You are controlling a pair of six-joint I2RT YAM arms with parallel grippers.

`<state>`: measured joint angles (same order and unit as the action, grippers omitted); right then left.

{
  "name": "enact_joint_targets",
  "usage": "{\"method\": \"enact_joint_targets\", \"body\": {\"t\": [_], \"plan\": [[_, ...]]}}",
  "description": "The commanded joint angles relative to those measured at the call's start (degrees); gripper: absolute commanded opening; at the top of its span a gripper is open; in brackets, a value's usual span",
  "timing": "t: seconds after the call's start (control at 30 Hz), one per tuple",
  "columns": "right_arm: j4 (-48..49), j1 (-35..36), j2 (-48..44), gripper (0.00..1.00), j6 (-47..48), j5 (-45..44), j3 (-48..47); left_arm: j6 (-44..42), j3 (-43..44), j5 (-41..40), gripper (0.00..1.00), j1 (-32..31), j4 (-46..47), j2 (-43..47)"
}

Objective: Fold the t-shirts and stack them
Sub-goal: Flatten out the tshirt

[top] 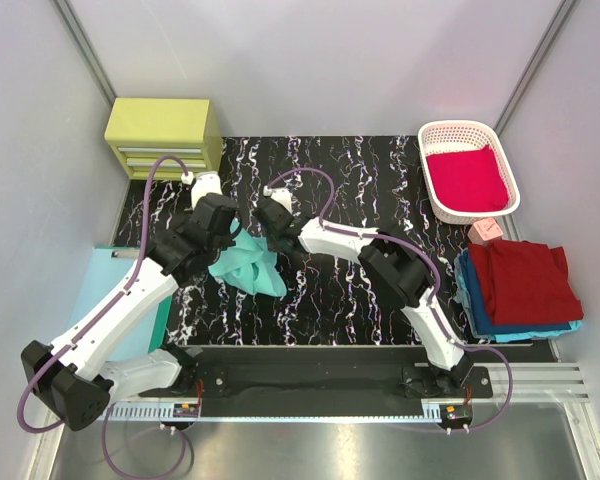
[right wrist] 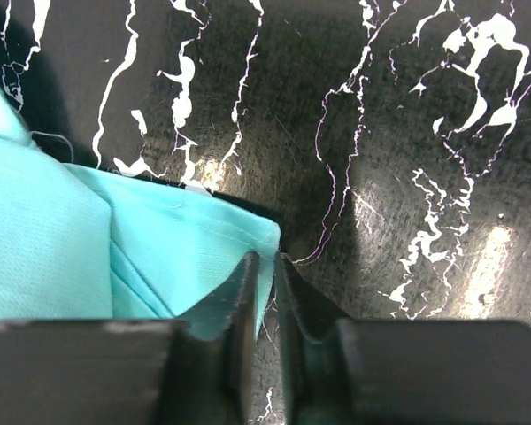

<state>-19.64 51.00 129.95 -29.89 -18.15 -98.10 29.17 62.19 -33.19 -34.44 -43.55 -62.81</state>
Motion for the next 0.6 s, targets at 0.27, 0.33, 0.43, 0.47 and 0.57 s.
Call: {"method": "enact_joint_targets", "body": {"t": [0.27, 0.33, 0.43, 0.47, 0.57], "plan": [[-0.1, -1.6, -3.4, 0.0, -0.1, -2.7, 4.4, -0.2, -0.1, -0.5, 0.0, 0.2, 2.4, 0.8], [-0.4, -2.7, -7.3, 0.0, 0.4, -4.3, 6.1, -0.3, 0.6, -1.7, 0.0, 0.2, 2.2, 1.5], [-1.6, -7.0, -15.8, 0.0, 1.5, -7.2, 7.3, -1.7, 2.8, -3.8, 0.0, 0.8, 1.6, 2.6], [-2.2, -8.4, -17.9, 0.0, 2.1, -8.9, 7.1, -2.4, 3.4, -4.3, 0.0, 1.0, 1.3, 2.9], [-4.7, -14.2, -24.9, 0.0, 5.0, -11.8, 3.5, -3.4, 6.3, -6.1, 0.0, 2.4, 0.7, 3.1]]}}
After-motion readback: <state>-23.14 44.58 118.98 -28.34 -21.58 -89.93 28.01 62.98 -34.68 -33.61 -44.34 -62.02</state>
